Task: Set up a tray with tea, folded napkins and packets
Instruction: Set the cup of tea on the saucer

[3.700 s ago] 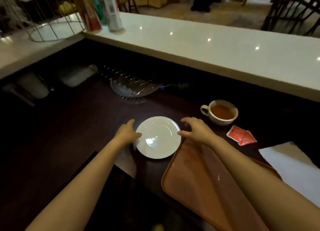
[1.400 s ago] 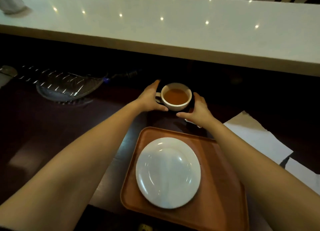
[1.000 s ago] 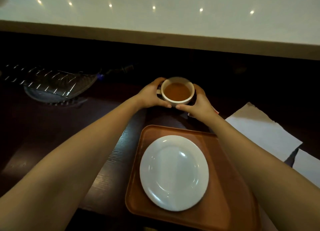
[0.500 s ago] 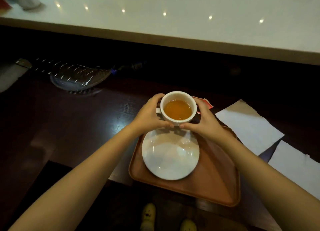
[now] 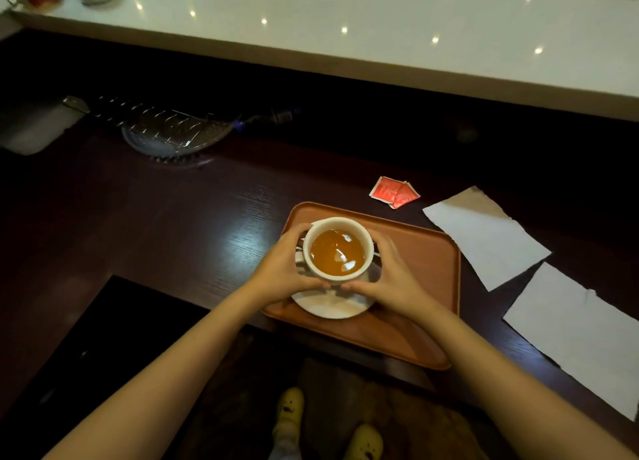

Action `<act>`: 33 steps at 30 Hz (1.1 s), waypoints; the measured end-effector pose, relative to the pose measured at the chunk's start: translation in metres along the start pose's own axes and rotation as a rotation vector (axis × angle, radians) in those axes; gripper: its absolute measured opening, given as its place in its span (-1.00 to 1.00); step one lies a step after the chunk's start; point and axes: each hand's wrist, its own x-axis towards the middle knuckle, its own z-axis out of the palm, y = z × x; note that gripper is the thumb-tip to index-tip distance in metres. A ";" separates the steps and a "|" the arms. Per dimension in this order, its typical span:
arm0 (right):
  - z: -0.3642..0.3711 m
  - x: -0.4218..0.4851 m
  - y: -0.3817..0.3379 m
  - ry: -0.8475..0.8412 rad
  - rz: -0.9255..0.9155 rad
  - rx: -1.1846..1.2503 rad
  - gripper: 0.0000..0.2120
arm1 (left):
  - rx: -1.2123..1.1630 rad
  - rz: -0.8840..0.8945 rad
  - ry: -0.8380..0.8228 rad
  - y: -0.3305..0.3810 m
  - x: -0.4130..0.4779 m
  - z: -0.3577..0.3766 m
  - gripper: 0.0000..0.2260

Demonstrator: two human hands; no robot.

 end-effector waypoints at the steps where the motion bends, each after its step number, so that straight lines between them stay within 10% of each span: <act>1: 0.001 0.000 0.001 0.001 -0.009 -0.001 -0.18 | -0.007 -0.004 -0.001 -0.001 -0.001 0.000 -0.24; 23: -0.014 -0.003 0.004 -0.075 0.077 -0.040 -0.06 | 0.104 -0.070 -0.012 0.030 0.007 -0.013 -0.12; 33: -0.130 -0.026 0.011 0.268 0.128 -0.299 -0.56 | 0.244 0.221 0.012 0.124 0.090 0.058 -0.61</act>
